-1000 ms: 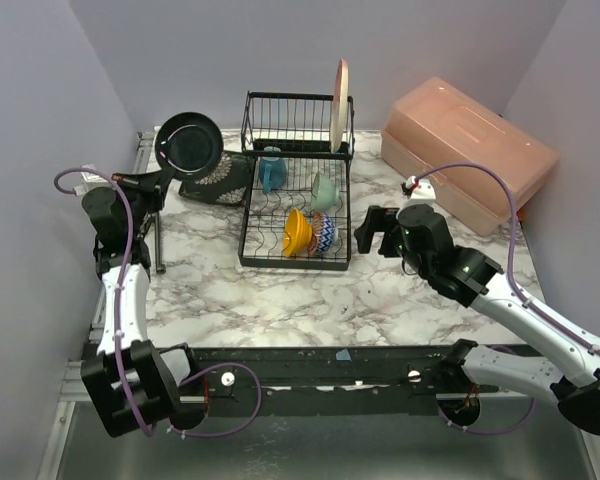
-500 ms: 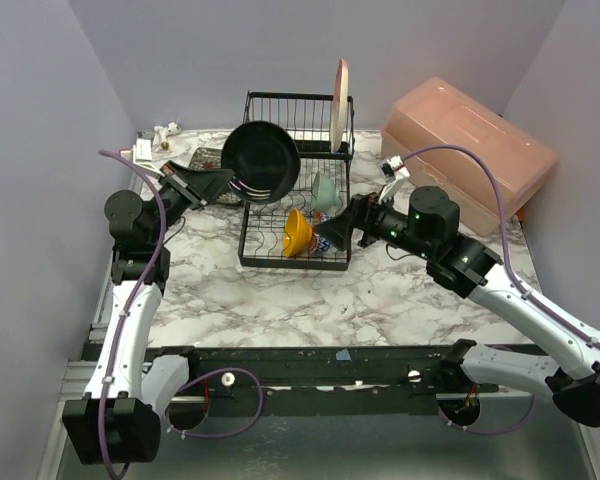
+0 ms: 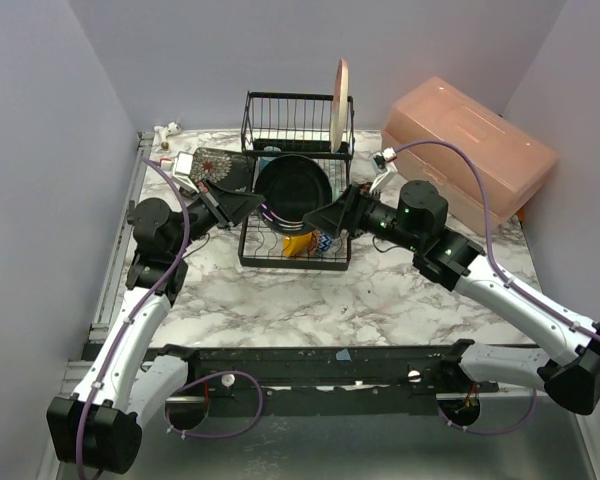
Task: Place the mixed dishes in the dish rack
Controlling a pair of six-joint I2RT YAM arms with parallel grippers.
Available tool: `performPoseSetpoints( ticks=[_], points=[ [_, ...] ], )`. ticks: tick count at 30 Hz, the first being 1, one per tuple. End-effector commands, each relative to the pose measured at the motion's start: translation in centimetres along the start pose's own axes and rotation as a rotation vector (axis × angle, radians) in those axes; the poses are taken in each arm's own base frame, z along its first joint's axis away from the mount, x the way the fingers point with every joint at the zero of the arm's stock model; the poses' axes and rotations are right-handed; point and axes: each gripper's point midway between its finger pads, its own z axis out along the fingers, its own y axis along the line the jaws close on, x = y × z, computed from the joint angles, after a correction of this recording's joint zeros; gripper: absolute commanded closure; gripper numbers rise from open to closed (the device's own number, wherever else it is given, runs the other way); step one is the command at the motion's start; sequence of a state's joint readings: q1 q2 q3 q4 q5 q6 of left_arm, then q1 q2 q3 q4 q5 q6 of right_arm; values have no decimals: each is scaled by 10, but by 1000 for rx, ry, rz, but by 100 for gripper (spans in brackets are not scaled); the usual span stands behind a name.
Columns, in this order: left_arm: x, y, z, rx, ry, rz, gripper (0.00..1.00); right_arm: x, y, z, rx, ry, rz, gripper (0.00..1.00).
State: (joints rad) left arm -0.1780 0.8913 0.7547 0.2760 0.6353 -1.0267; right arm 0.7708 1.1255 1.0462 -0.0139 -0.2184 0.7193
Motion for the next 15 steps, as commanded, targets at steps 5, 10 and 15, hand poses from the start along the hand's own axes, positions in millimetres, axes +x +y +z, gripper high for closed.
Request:
performPoseSetpoints(
  ticks=[5,10,15],
  points=[
    [9,0,-5,-35,-2,93,100,-1,9,17,-33,33,58,60],
    [13,9,-5,-88,29,103,100,6,8,23,-27,75,77,89],
    [14,15,-12,-187,109,157,95,2,3,27,21,60,92,100]
  ],
)
